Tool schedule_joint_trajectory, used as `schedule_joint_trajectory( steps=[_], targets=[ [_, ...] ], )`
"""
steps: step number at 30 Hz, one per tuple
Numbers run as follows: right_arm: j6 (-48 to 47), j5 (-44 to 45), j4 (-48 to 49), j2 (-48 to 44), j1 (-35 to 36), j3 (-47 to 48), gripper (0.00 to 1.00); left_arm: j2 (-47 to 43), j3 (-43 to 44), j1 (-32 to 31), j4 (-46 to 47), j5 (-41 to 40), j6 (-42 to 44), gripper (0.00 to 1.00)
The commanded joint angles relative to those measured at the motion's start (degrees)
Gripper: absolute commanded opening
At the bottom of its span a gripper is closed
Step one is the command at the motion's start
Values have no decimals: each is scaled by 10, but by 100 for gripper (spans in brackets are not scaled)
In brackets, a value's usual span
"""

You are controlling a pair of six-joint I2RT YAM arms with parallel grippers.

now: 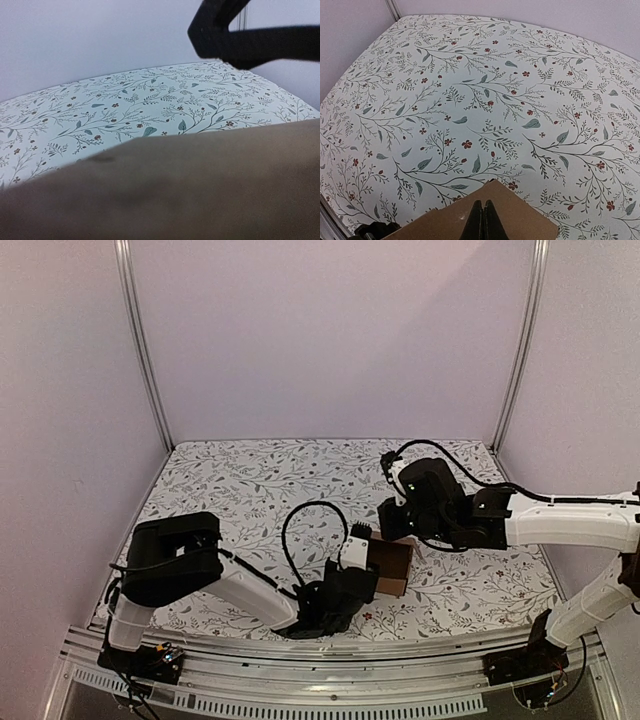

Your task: Fold the paper box

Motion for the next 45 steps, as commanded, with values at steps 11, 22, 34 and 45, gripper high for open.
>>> schedule_joint_trajectory(
  steps=[11, 22, 34, 45],
  targets=[
    [70, -24, 61, 64, -5, -73, 0, 2, -5, -16, -120, -10, -16, 21],
    [95, -18, 89, 83, -4, -106, 0, -102, -65, -42, -186, 0, -63, 60],
    [122, -6, 133, 98, 0, -155, 0, -260, -122, -30, -355, 100, -131, 60],
    [104, -13, 148, 80, 0, -180, 0, -315, -93, 32, -371, 262, -73, 58]
  ],
)
